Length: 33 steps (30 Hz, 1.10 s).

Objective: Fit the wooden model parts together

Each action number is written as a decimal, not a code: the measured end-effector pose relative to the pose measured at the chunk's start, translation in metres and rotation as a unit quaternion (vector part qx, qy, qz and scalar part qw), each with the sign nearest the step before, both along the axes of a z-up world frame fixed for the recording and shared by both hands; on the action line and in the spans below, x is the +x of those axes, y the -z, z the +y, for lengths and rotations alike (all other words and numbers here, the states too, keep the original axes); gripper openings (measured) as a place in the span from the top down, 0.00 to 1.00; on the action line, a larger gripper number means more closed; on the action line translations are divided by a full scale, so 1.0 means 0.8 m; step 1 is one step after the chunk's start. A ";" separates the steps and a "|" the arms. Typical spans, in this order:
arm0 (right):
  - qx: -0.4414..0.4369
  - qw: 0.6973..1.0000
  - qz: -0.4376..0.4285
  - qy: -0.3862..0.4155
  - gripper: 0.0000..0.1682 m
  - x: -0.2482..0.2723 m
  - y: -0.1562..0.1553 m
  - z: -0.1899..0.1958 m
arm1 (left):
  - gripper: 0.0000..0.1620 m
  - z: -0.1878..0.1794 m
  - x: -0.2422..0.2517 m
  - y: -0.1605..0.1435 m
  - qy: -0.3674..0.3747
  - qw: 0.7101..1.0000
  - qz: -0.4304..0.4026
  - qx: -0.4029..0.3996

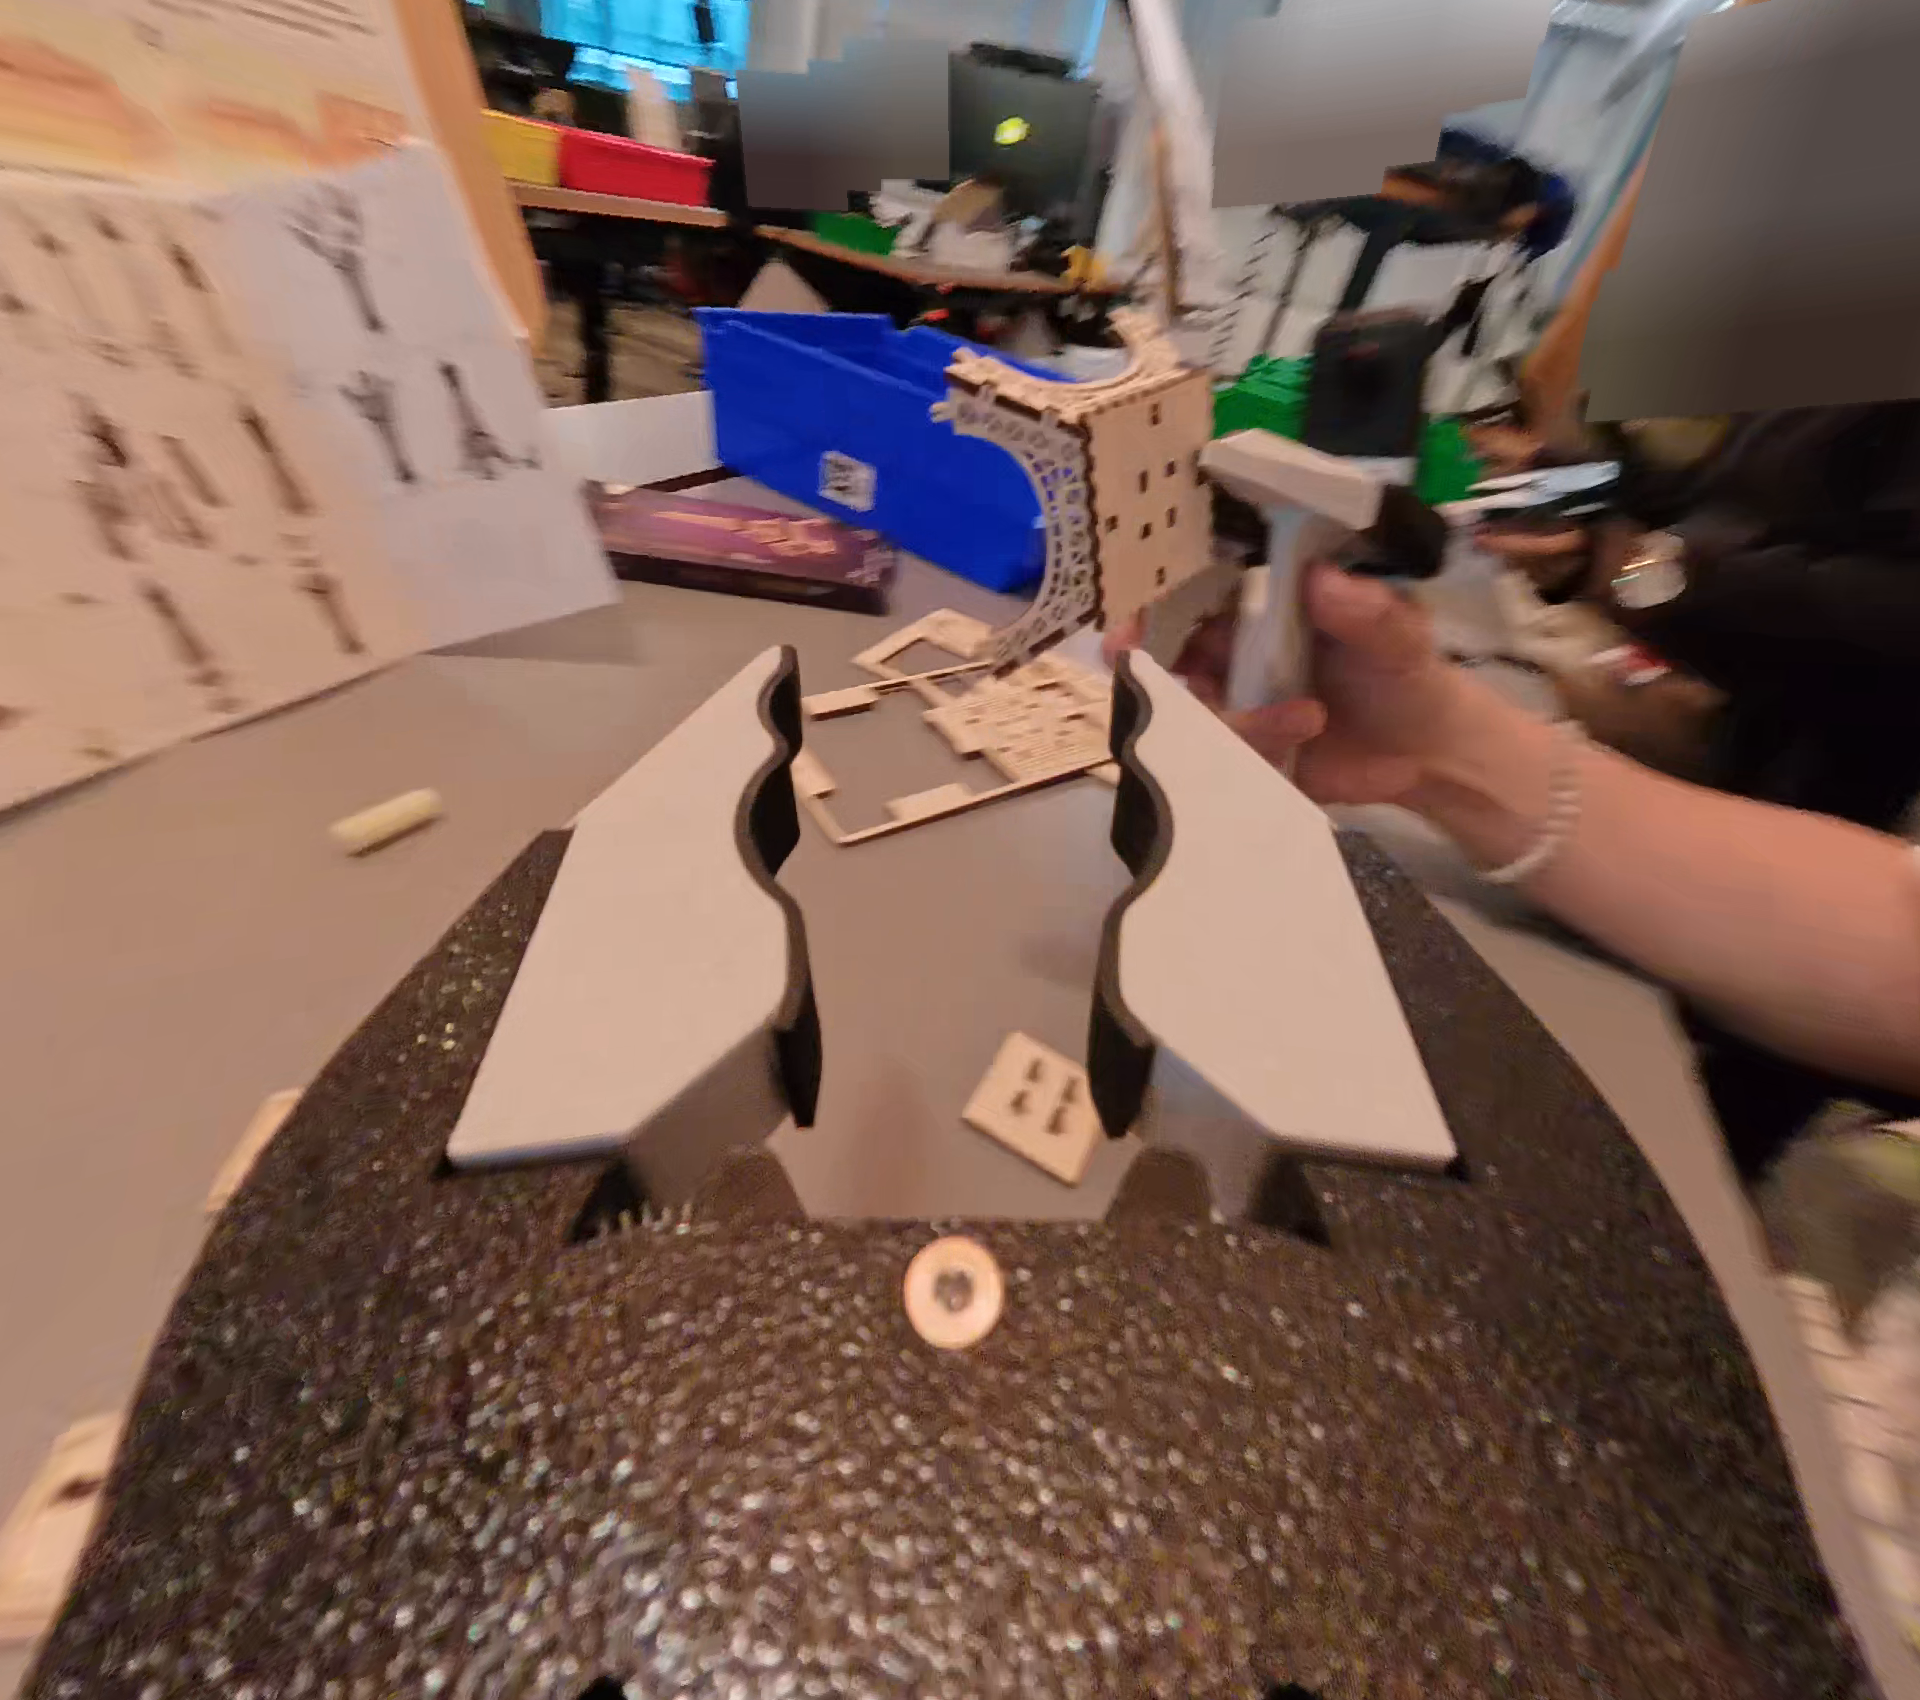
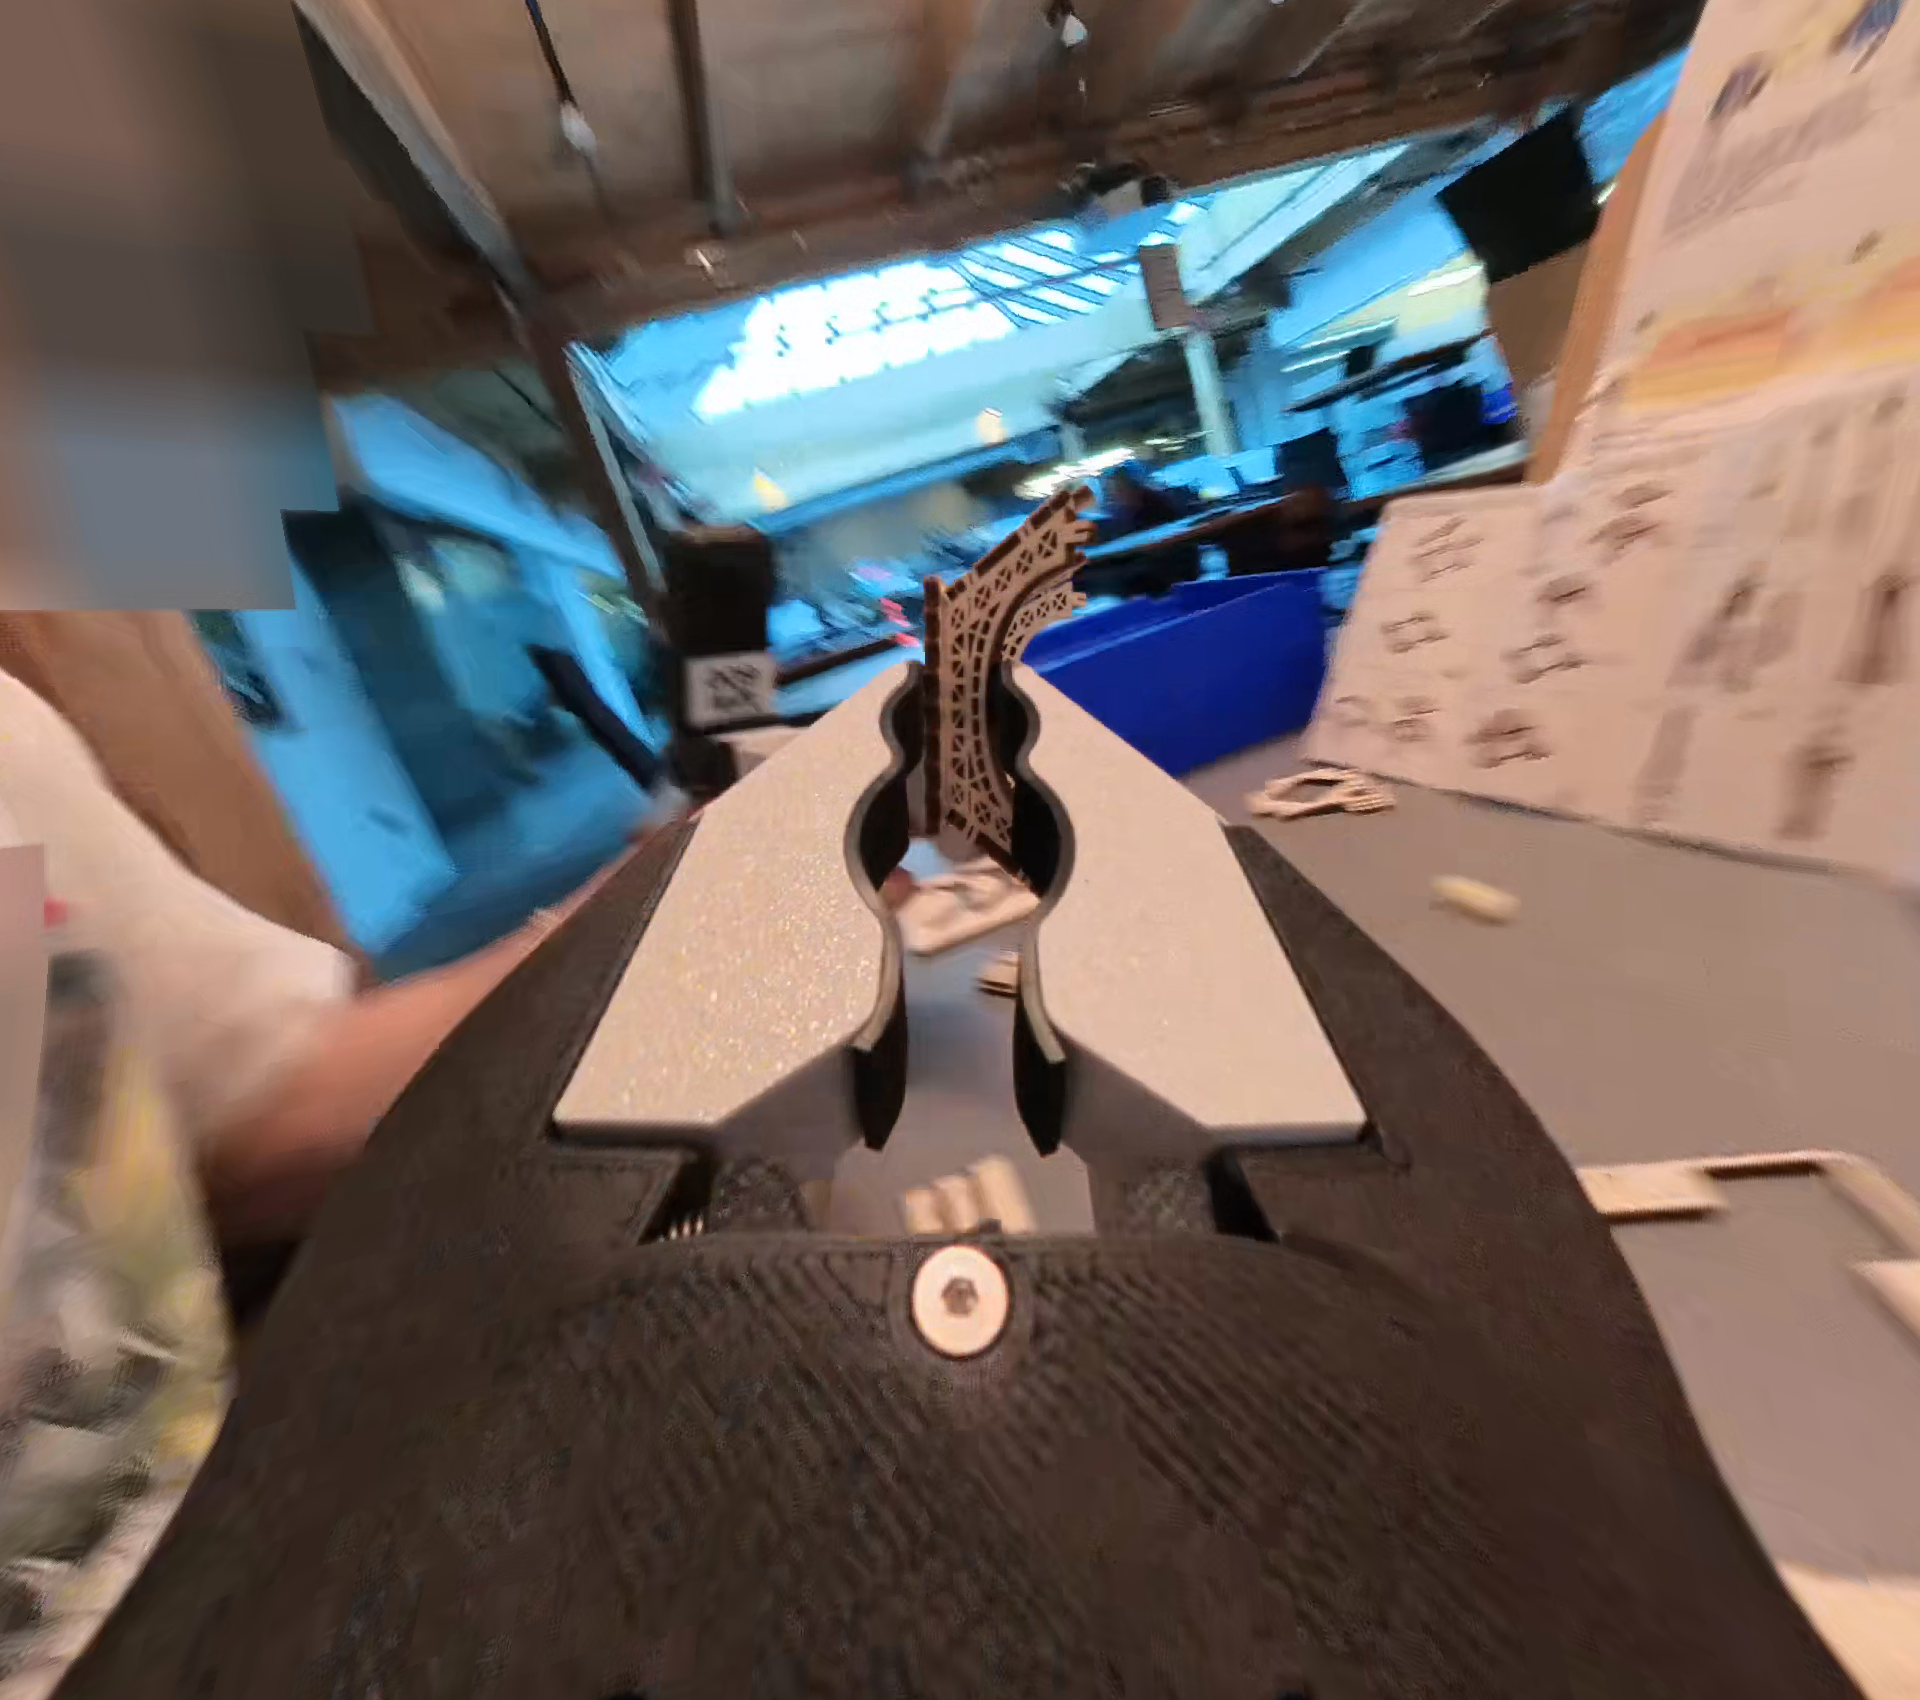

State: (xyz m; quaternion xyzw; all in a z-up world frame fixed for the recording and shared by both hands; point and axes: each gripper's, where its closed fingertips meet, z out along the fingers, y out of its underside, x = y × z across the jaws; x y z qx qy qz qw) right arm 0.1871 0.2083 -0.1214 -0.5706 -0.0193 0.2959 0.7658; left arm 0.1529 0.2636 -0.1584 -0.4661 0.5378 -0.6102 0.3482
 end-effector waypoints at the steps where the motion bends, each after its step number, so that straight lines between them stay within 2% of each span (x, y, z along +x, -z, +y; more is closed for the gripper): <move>1: -0.004 0.999 0.045 -0.031 0.94 -0.004 -0.003 0.000 | 0.65 -0.007 -0.004 -0.006 0.025 0.999 -0.004 -0.024; 4: -0.020 0.983 0.152 -0.100 0.94 -0.018 -0.009 0.004 | 0.67 -0.030 -0.015 -0.018 0.097 0.993 -0.007 -0.074; 7: -0.040 0.968 0.209 -0.133 0.94 -0.031 -0.010 0.008 | 0.71 -0.045 -0.022 -0.028 0.136 0.985 -0.011 -0.103; 9: -0.059 0.960 0.227 -0.156 0.94 -0.044 -0.007 0.008 | 0.74 -0.046 -0.022 -0.029 0.139 0.983 -0.004 -0.122; 12: -0.074 0.958 0.230 -0.157 0.94 -0.055 0.001 0.005 | 0.91 -0.059 -0.028 -0.027 0.184 0.968 0.023 -0.168; 15: -0.103 0.964 0.208 -0.130 0.92 -0.057 0.015 0.000 | 0.94 -0.066 -0.034 -0.026 0.214 0.953 0.055 -0.209; 16: -0.116 0.967 0.191 -0.123 0.89 -0.058 0.020 -0.003 | 0.94 -0.066 -0.036 -0.024 0.215 0.949 0.066 -0.219; 18: -0.140 0.976 0.137 -0.095 0.76 -0.055 0.029 -0.011 | 0.94 -0.065 -0.043 -0.016 0.212 0.940 0.101 -0.247; 21: -0.195 0.980 -0.040 -0.019 0.67 -0.042 0.062 -0.026 | 0.94 -0.062 -0.064 0.000 0.201 0.929 0.140 -0.278; 23: -0.229 0.958 -0.169 0.034 0.64 -0.030 0.088 -0.031 | 0.94 -0.058 -0.081 0.021 0.181 0.926 0.171 -0.285; 25: -0.242 0.935 -0.256 0.038 0.59 -0.037 0.106 -0.029 | 0.94 -0.054 -0.092 0.041 0.159 0.916 0.199 -0.309; 28: -0.255 0.905 -0.340 -0.004 0.52 -0.068 0.131 -0.022 | 0.94 -0.055 -0.098 0.071 0.131 0.899 0.245 -0.339; 30: -0.277 0.877 -0.394 -0.013 0.46 -0.073 0.151 -0.015 | 0.94 -0.057 -0.099 0.085 0.117 0.898 0.262 -0.334; 33: -0.295 0.869 -0.396 -0.020 0.50 -0.071 0.159 -0.003 | 0.93 -0.060 -0.100 0.096 0.111 0.896 0.284 -0.324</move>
